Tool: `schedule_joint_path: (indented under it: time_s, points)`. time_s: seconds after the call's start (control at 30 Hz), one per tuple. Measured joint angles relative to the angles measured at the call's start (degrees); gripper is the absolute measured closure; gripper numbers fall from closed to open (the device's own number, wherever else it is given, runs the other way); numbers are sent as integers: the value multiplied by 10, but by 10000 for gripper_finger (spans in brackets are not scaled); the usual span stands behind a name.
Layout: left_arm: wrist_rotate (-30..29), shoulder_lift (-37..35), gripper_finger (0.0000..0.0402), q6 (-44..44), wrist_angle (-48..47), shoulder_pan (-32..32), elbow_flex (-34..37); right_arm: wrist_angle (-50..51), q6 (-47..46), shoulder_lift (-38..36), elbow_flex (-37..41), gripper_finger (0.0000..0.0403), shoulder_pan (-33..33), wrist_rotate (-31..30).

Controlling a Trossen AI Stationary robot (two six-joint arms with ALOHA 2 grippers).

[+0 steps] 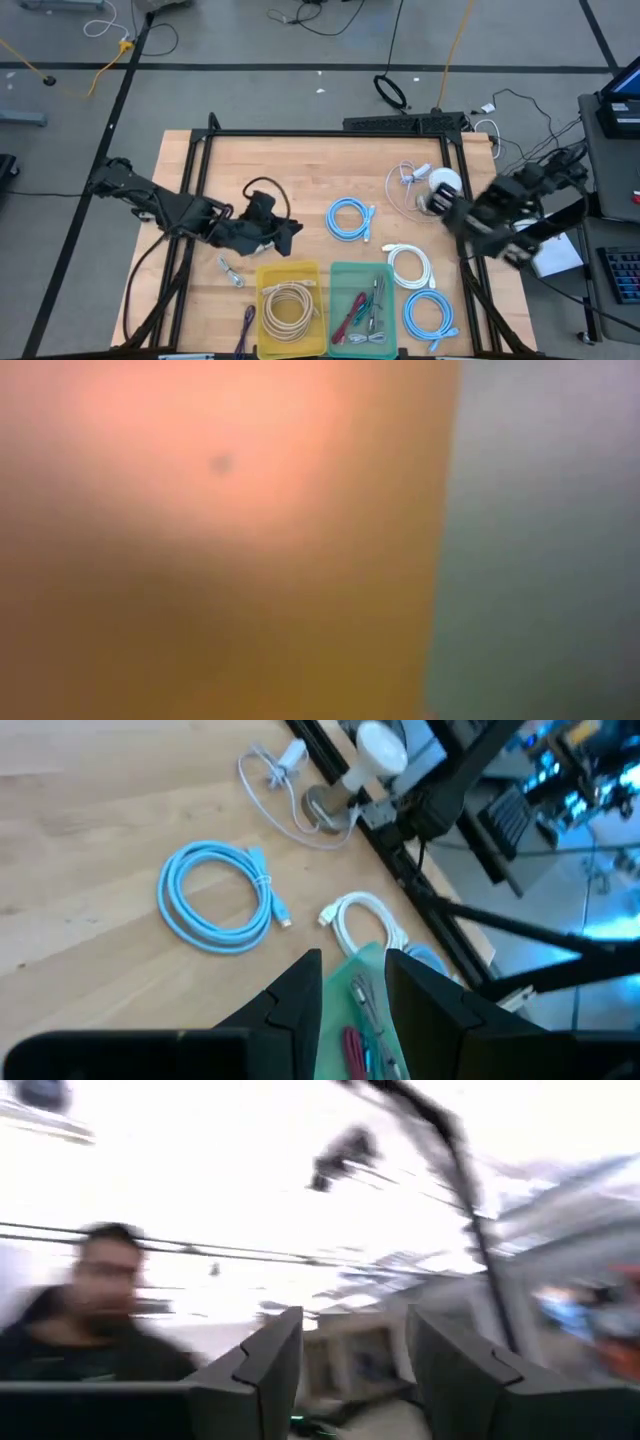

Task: Pick & Place USB Port
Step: Put the large white charger cable into the yellow bin

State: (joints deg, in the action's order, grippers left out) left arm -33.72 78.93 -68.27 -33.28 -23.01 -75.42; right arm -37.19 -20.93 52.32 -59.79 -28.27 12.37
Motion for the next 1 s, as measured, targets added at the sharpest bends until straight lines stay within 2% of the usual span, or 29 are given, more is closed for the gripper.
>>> schedule_joint_path:
  time_s: [0.07, 0.13, 0.27, 0.4, 0.57, 0.7, 0.83, 0.93, 1.0]
  points:
    - [34, 0, 286, 21, -2, 17, 0, -17, -5, -25, 54, 234, 1, 41]
    - [73, 0, 286, 43, -13, 35, 0, 47, -9, -48, 96, 234, -9, 33]
    - [155, 0, 286, 91, -43, 77, 0, 261, -11, -58, 136, 240, -50, -74]
    - [216, 0, 286, 141, -85, 118, 0, 415, -2, -43, 136, 249, -65, -134]
    - [265, 0, 286, 193, -119, 161, 0, 668, -27, -11, 137, 264, -71, -139]
    - [278, 0, 286, 222, -121, 183, 0, 854, -50, 24, 137, 278, -71, -123]
    - [279, 0, 286, 235, -122, 194, 0, 938, -52, 50, 136, 290, -71, -173]
    - [282, 0, 286, 236, -122, 196, 0, 951, -81, 67, 136, 296, -67, -217]
    - [283, 0, 286, 243, -123, 196, 0, 952, -112, 82, 136, 298, -57, -217]
